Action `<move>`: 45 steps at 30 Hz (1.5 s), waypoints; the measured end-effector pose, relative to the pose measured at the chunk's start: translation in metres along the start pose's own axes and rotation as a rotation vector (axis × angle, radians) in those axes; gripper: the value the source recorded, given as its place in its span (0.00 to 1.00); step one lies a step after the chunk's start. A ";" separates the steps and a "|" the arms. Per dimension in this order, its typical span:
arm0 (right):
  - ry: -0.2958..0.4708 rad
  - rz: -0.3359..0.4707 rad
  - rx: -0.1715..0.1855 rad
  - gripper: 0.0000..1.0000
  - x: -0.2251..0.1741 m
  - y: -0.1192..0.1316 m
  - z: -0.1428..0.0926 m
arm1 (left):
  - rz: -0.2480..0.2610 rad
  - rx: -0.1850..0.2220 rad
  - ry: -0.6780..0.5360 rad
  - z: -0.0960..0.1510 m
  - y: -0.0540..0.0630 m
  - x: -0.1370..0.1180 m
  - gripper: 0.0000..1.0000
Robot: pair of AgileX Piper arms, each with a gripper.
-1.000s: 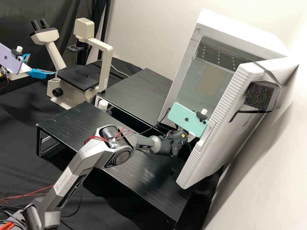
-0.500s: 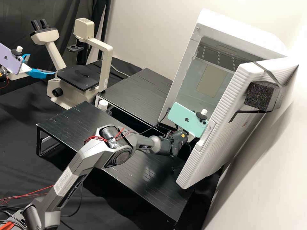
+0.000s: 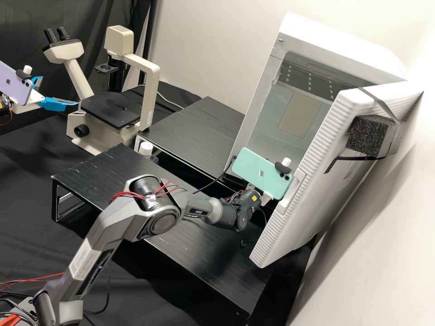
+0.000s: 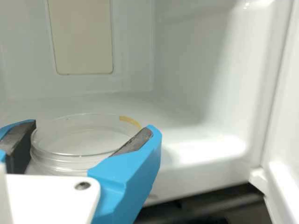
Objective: Take out the petri dish and place it under the microscope.
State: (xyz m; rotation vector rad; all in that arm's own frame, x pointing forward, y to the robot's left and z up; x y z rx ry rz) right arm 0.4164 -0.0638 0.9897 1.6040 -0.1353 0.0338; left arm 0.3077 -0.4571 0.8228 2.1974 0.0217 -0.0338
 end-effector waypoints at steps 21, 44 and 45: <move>0.119 0.040 0.108 0.00 -0.150 -0.046 -0.019 | 0.000 0.000 0.000 0.000 0.000 0.000 1.00; 0.228 -0.064 0.088 0.00 -0.225 -0.110 -0.062 | 0.000 0.000 0.000 0.000 0.000 0.000 1.00; 0.257 -0.079 0.080 0.00 -0.227 -0.116 -0.070 | 0.000 0.000 0.000 0.000 0.000 0.000 1.00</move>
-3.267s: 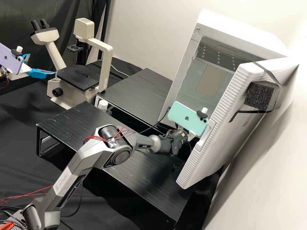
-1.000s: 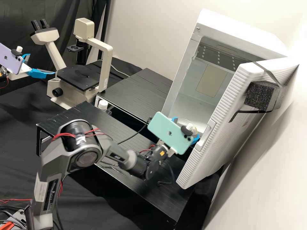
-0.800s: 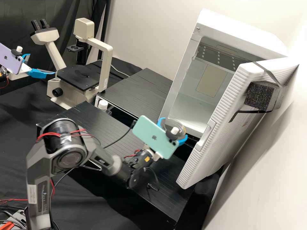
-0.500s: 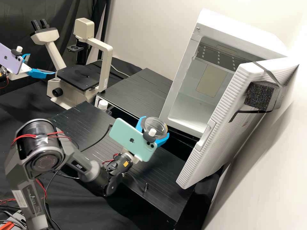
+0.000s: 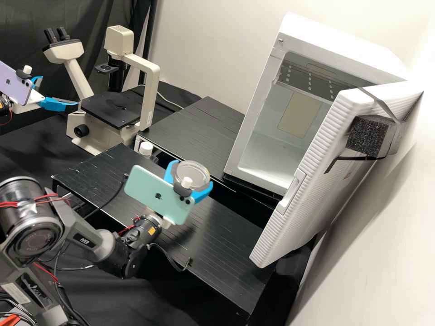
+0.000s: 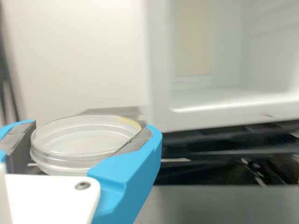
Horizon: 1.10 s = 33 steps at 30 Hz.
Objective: Take out the petri dish and place it under the microscope.
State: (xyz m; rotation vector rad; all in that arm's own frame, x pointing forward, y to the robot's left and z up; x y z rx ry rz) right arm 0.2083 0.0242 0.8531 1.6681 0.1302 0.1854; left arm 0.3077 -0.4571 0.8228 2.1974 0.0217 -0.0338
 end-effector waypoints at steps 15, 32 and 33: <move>0.179 -0.128 -0.076 0.00 0.027 -0.068 -0.067 | 0.000 0.000 0.000 0.000 0.000 0.000 1.00; 0.181 -0.180 -0.078 0.00 0.033 -0.086 -0.076 | 0.000 0.000 0.000 0.000 0.000 0.000 1.00; 0.178 -0.179 -0.078 0.00 0.033 -0.086 -0.075 | 0.000 0.000 0.000 0.000 0.000 0.000 1.00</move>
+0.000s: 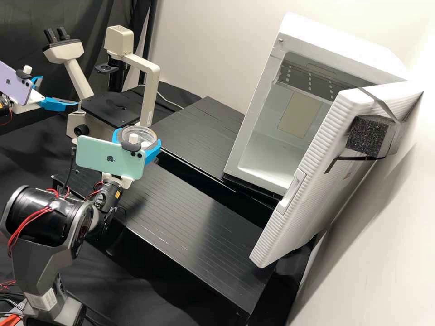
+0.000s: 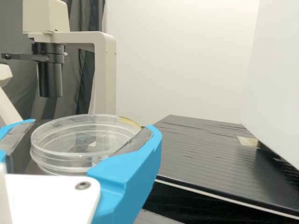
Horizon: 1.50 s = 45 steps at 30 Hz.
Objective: Take out the petri dish and place it under the microscope.
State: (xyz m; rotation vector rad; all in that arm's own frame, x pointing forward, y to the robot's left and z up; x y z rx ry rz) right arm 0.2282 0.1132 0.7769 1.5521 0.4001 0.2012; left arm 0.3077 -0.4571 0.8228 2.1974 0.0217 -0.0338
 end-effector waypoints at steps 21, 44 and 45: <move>-0.021 -0.029 0.005 0.00 0.002 -0.009 0.004 | 0.000 0.000 0.000 0.000 0.000 0.000 1.00; 0.007 -0.173 -0.029 0.00 0.108 -0.048 -0.024 | 0.000 0.000 0.000 0.000 0.000 0.000 1.00; 0.005 -0.182 -0.029 0.00 0.112 -0.051 -0.024 | 0.000 0.000 0.000 0.000 0.000 0.000 1.00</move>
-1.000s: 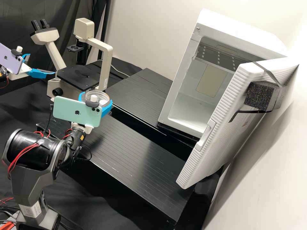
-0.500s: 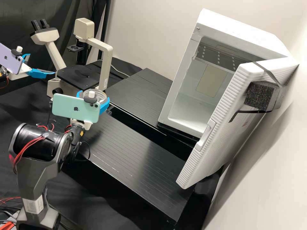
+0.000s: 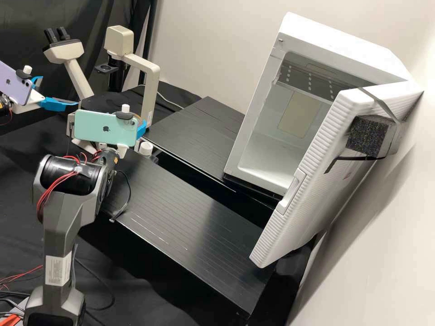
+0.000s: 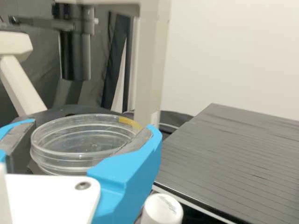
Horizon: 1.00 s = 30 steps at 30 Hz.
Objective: Take out the petri dish and place it under the microscope.
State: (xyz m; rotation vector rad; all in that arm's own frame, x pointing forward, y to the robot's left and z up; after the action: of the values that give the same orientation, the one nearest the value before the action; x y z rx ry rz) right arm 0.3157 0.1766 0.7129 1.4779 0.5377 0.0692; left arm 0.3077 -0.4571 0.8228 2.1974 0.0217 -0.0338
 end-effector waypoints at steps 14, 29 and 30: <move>0.029 0.021 -0.051 0.00 0.054 0.005 -0.021 | 0.000 0.000 0.000 0.000 0.000 0.000 1.00; -0.027 -0.068 -0.050 0.00 0.095 -0.022 -0.023 | 0.000 0.000 0.000 0.000 0.000 0.000 1.00; -0.029 -0.070 -0.050 0.00 0.097 -0.023 -0.022 | 0.000 0.000 0.000 0.000 0.000 0.000 1.00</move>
State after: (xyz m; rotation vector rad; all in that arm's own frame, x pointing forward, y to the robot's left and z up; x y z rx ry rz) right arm 0.3861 0.2301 0.6622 1.4085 0.5601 0.0067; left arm 0.3077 -0.4571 0.8228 2.1974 0.0217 -0.0338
